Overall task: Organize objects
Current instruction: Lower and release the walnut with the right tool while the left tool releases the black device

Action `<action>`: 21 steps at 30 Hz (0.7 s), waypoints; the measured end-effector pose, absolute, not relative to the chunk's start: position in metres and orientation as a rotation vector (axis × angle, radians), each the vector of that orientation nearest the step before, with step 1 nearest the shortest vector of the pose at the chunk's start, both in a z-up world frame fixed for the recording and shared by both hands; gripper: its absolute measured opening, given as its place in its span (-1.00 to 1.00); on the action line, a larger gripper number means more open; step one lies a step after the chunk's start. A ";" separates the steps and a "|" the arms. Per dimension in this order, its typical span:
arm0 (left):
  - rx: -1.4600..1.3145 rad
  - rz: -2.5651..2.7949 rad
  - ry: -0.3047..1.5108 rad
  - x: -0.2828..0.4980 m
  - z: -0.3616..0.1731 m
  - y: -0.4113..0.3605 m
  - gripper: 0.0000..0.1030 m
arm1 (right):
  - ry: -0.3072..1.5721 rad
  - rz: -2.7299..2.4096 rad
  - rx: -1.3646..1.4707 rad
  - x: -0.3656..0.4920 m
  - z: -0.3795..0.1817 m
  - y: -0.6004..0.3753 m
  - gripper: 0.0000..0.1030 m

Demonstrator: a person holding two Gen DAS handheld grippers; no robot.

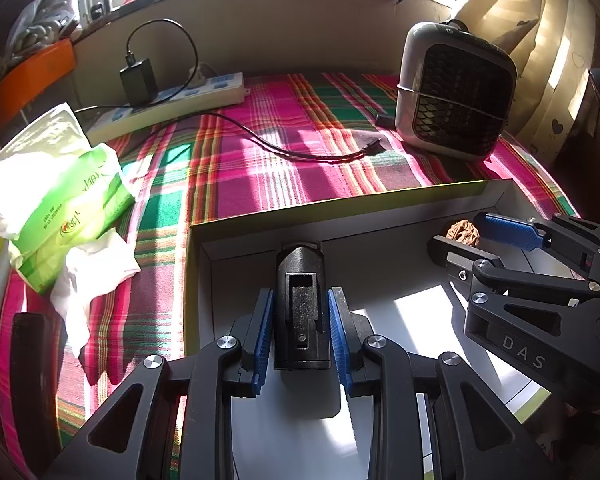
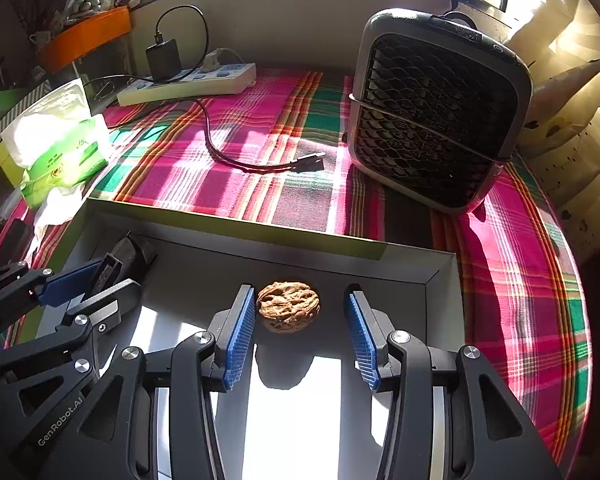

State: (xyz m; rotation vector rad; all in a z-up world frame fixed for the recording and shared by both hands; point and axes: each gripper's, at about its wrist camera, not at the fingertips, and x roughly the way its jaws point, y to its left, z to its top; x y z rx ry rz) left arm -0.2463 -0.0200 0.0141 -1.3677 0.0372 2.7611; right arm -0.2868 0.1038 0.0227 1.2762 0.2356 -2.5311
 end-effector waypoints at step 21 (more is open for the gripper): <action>-1.302 2.788 -0.010 -0.214 0.032 -0.026 -0.24 | 0.155 -2.599 1.195 -0.255 0.046 0.123 0.20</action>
